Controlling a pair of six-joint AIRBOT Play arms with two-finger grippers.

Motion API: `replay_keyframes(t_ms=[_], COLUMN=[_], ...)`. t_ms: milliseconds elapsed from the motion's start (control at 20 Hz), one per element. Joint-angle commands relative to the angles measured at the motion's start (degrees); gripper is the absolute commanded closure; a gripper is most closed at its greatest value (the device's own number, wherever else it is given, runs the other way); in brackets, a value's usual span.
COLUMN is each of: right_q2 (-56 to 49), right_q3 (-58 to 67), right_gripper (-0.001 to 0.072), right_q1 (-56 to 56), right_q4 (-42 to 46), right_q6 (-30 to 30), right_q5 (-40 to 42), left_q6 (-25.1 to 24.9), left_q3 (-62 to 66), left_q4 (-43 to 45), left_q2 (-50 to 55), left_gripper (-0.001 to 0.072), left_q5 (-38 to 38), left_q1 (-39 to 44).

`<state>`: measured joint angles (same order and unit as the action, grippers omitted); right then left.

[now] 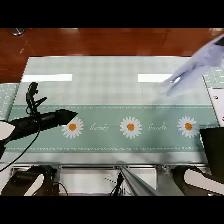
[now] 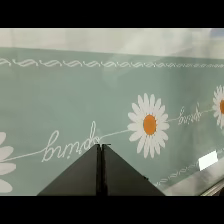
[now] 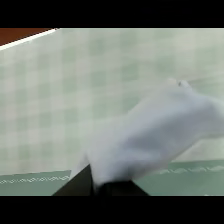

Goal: Fold the shirts.

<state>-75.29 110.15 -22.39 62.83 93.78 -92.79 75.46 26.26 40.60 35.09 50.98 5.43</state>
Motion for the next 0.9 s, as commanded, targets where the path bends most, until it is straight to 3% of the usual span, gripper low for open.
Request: replay_keyframes(t_ms=[0, 100, 500, 850], right_q2=[2.3, 3.5, 16.3, 29.7], right_q3=[0.8, 0.8, -11.5, -29.3], right_gripper=[0.0693, 0.0693, 0.0692, 0.0691], right_q1=[-11.9, -16.7, -32.6, -45.8], right_q4=[0.5, 2.9, 14.3, 33.5], right_q6=[2.6, 2.7, 2.8, 4.1], right_q5=[-8.8, -13.6, -13.6, -13.4], left_q6=[0.0, 0.0, -1.1, -1.3], left_q3=[0.0, 0.0, 0.0, 0.0], left_q4=[0.0, 0.0, 0.0, -0.1], left_q2=[0.0, 0.0, 0.0, 0.0], left_gripper=[0.0680, 0.0681, 0.0680, 0.0681], left_q5=[0.7, 0.7, 0.5, -2.2], left_q1=[0.0, 0.0, 0.0, 0.0])
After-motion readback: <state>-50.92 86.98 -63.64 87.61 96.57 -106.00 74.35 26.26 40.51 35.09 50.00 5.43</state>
